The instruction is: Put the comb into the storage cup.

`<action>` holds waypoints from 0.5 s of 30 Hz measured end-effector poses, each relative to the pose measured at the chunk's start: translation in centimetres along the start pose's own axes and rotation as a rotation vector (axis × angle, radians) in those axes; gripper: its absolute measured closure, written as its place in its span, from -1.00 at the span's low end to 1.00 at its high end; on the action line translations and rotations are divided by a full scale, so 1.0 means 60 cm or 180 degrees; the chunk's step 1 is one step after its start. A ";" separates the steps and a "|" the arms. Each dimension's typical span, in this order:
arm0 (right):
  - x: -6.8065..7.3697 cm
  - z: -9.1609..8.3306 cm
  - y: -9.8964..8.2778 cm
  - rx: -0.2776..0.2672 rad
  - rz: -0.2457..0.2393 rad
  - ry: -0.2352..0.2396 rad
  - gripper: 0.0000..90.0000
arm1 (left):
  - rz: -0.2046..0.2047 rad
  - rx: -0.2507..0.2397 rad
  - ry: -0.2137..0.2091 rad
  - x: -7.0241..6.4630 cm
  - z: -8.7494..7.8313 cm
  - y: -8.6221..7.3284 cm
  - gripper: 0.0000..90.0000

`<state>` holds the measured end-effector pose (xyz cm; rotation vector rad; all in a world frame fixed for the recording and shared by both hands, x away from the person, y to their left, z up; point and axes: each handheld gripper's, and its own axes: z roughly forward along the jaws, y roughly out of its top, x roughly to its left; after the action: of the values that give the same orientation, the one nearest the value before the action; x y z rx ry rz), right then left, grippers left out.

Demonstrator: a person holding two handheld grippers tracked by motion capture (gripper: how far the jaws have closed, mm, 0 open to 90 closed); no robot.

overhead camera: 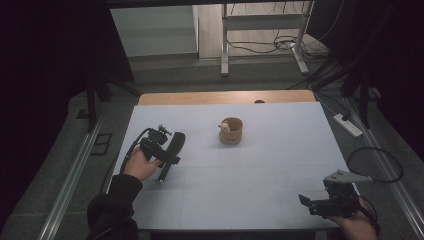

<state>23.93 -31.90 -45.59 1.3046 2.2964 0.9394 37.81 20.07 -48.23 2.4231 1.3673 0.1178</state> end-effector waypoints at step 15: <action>0.000 0.000 0.000 0.0002 0.0002 0.0001 -0.99 | 0.0011 0.0145 0.0022 -0.005 0.042 -0.013 -1.00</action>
<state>23.93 -31.89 -45.59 1.3055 2.2969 0.9394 37.61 19.51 -50.81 2.4644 1.3834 0.0971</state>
